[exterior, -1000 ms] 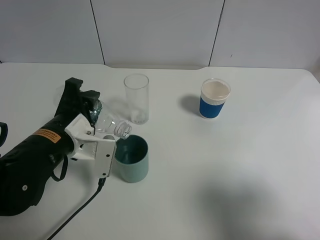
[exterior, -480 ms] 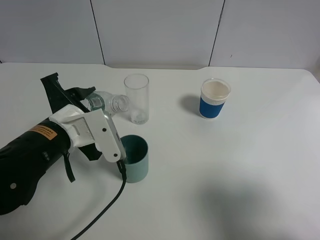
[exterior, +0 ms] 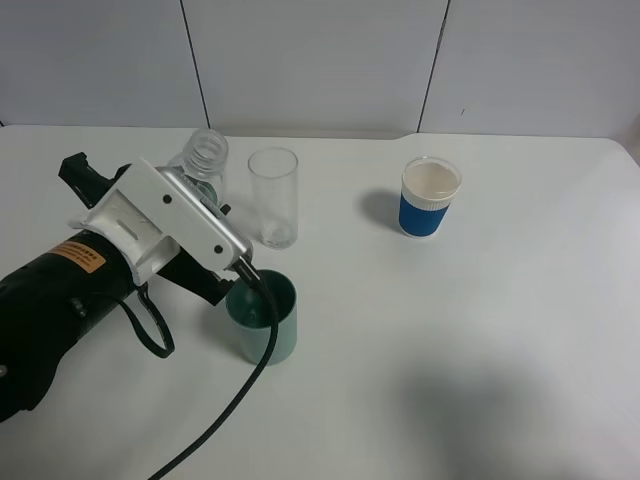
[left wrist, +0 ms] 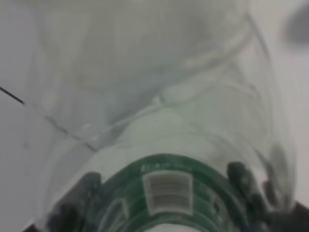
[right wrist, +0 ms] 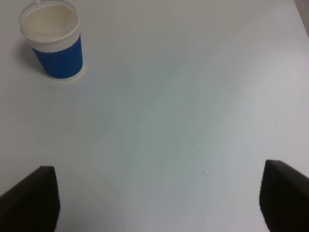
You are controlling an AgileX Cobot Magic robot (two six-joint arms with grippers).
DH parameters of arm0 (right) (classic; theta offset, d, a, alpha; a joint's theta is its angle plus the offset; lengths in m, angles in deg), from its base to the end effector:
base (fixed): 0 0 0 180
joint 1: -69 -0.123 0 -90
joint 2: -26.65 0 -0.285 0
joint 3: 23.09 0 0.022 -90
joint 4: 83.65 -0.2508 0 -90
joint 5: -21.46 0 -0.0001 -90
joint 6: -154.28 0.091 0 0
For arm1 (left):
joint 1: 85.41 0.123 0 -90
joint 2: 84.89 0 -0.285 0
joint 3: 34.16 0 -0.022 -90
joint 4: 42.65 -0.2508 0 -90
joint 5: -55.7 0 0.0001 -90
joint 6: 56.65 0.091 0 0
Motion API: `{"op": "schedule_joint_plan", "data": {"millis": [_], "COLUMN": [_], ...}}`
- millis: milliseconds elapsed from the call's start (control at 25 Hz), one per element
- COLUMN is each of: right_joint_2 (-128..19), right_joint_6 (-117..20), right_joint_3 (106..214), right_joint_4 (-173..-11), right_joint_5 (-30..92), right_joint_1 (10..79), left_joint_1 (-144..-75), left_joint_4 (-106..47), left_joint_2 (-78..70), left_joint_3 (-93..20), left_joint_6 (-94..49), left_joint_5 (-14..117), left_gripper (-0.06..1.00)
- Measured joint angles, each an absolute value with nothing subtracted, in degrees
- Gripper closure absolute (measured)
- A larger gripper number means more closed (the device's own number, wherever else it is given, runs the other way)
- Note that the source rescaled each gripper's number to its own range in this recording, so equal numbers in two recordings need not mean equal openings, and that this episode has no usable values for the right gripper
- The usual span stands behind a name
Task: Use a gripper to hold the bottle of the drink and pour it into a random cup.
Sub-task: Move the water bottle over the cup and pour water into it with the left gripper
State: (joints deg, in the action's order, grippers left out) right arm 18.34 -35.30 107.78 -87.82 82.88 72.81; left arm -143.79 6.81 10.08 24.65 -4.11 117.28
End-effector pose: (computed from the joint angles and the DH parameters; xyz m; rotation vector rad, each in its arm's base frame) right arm -0.0025 0.0060 0.2739 -0.1074 2.0700 -0.0557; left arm 0.1677 -0.1564 0.1757 0.7155 1.5982 0.2166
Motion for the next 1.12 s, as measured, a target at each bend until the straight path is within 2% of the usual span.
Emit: {"op": "schedule_joint_plan", "data": {"millis": [240,680,800,1120], "right_joint_2": [18.34,18.34,18.34,18.34], "right_joint_6": [-35.3,-35.3,-35.3,-35.3], "right_joint_3": [107.78,107.78,107.78,107.78], "right_joint_4": [-87.82,-87.82,-87.82,-87.82], "right_joint_5": [82.88,82.88,82.88,82.88], "right_joint_1": [72.81,72.81,72.81,72.81], "left_joint_1": [-143.79,-143.55,-140.89,-128.49], "left_joint_4": [1.6,-7.67,-13.89,-32.74], "left_joint_2": [10.08,10.08,10.08,10.08], "left_joint_3": [24.65,24.65,24.65,24.65], "left_joint_6": [-15.99,-23.81,-28.83,-45.06], "left_joint_5": [117.46,117.81,117.59,115.82], "left_gripper": [0.93,0.93,0.93,0.93]}}
